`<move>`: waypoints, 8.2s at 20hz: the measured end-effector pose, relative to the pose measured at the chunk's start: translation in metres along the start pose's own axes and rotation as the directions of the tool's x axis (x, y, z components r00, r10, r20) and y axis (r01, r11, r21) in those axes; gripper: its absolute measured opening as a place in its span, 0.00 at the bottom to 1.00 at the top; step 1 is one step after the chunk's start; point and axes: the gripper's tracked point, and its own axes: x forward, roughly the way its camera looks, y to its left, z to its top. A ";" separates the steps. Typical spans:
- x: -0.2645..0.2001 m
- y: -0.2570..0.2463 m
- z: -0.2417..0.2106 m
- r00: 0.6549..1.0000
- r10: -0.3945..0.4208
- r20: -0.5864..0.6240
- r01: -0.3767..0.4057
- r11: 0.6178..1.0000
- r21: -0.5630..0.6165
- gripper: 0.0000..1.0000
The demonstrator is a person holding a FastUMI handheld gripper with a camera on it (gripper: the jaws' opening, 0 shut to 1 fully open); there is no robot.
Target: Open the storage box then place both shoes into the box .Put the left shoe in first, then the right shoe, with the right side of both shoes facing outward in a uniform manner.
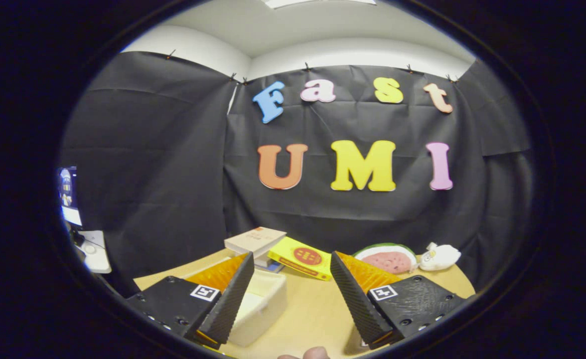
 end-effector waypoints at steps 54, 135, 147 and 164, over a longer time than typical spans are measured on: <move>0.019 -0.097 -0.213 0.797 0.052 -0.602 0.341 0.784 0.519 0.00; -0.094 -0.318 -0.164 0.847 -0.274 -0.456 0.375 0.915 0.148 0.95; -0.074 -0.358 -0.245 0.712 -0.227 -0.664 0.360 0.930 0.068 0.95; -0.040 -0.364 -0.299 0.641 -0.079 -0.763 0.390 0.890 0.235 0.00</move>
